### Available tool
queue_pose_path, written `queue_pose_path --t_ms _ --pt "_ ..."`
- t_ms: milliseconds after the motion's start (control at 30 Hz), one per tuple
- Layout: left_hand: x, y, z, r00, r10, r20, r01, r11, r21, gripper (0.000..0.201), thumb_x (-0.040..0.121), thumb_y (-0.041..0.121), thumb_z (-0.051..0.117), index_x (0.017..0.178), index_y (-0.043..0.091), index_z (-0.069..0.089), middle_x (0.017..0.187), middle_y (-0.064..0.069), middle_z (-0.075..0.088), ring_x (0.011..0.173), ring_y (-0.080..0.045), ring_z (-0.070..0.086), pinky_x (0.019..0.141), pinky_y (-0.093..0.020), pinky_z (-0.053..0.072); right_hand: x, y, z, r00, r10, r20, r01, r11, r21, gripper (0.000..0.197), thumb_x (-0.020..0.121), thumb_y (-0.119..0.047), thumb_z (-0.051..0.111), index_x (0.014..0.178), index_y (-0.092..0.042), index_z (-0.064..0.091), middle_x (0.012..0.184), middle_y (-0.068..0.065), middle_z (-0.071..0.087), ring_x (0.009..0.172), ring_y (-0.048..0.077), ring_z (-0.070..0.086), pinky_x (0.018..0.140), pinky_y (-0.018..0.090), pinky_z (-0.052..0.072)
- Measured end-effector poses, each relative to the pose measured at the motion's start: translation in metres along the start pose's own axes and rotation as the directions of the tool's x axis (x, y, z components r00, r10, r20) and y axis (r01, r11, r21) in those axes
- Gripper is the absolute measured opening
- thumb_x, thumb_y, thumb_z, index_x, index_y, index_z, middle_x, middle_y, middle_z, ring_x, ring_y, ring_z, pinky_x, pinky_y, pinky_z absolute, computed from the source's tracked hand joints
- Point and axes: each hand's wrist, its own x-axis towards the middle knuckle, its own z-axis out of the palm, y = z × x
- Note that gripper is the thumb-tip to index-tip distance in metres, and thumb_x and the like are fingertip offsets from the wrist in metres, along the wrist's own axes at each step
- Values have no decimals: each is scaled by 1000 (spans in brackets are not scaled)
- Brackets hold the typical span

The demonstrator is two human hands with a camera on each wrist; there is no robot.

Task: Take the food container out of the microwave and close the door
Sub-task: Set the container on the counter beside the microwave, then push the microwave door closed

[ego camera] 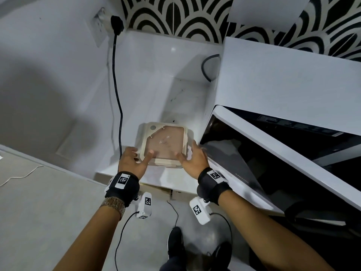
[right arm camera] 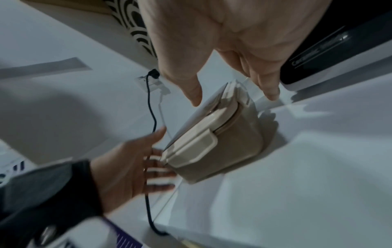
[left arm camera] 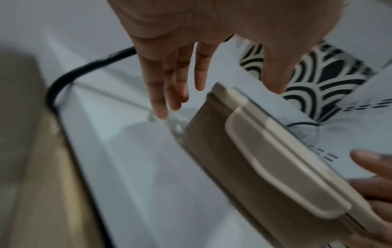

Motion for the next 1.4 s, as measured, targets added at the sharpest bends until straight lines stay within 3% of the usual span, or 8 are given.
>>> queue_pose_path --t_ms 267,367,467,600,767,967,1133,1400 --pt "-1 35 -20 960 279 -7 -276 955 104 75 81 54 67 137 9 47 138 -14 50 121 -32 54 101 -45 47 -30 12 -27 995 -97 -4 97 993 -68 95 88 -51 71 162 -14 25 158 8 46 148 27 39 118 35 36" --pt "-12 62 -27 913 407 -11 -403 907 125 82 77 64 59 137 10 47 140 -13 48 128 -29 47 105 -31 36 -43 3 -51 977 -205 -54 204 979 -24 86 85 -49 73 156 -16 37 147 -6 56 140 19 50 114 35 42" --pt "-26 103 -32 850 527 -6 -522 843 129 66 85 43 70 139 13 46 144 -10 45 132 -25 43 100 -13 26 -58 -9 -79 967 -239 -86 247 963 105 79 88 -34 78 154 -12 40 152 1 53 139 15 51 116 30 41" --pt "-53 169 -31 708 706 -13 -698 703 139 68 86 43 68 142 13 42 148 -9 44 135 -23 43 104 -16 29 -91 -35 -120 930 -326 -171 358 909 214 68 89 -19 79 149 -11 47 145 7 59 134 12 56 107 9 41" --pt "-90 236 -6 575 815 69 -818 570 76 76 87 52 64 147 15 36 152 -7 40 140 -21 36 110 -25 26 -131 -43 -166 866 -417 -277 472 865 172 64 89 -23 78 146 -16 51 139 3 65 129 6 60 110 26 48" --pt "-151 267 50 309 910 278 -947 321 1 75 84 60 54 145 18 42 152 -3 43 143 -18 34 121 -42 22 -175 -6 -226 676 -595 -435 479 803 -354 49 85 -28 79 130 -11 68 144 5 60 133 13 55 110 10 35" --pt "-192 264 108 73 856 512 -997 70 24 73 89 57 38 148 14 41 158 -6 36 149 -22 27 123 -52 15 -202 64 -266 604 -612 -510 266 758 -595 52 85 -26 80 130 -4 67 146 15 57 134 29 56 111 44 46" --pt "-214 263 168 80 768 635 -956 -120 267 86 90 60 33 158 14 8 167 -4 5 153 -20 -5 121 -44 -12 -190 128 -275 695 -554 -459 48 672 -739 59 94 -13 46 151 -2 44 159 14 44 150 28 36 119 54 36"
